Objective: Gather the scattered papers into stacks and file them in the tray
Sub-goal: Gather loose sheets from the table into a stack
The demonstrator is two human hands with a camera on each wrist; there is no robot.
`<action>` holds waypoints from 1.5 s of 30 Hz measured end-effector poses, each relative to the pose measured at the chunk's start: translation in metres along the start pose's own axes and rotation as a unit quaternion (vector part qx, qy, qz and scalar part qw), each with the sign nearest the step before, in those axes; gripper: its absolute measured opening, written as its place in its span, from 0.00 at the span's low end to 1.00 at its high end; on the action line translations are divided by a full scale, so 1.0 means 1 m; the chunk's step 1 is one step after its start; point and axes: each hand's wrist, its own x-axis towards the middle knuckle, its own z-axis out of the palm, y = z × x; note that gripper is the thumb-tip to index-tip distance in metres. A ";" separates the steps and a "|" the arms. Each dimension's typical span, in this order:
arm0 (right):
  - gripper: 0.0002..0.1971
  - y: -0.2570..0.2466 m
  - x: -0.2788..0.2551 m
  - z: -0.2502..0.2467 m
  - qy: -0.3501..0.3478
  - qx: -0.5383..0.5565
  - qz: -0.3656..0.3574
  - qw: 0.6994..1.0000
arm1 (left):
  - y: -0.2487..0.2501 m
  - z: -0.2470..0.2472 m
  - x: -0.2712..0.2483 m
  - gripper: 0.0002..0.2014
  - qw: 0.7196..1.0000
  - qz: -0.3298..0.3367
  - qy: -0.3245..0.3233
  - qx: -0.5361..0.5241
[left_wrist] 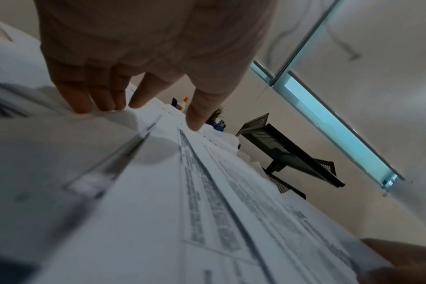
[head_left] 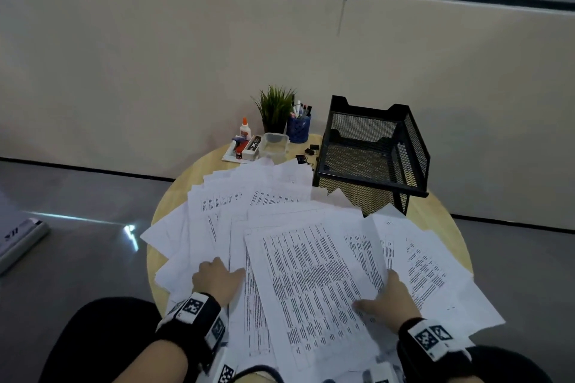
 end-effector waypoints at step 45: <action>0.17 0.026 0.032 -0.034 0.016 -0.065 0.110 0.992 | -0.015 0.011 -0.009 0.20 0.927 0.038 -0.075 -0.365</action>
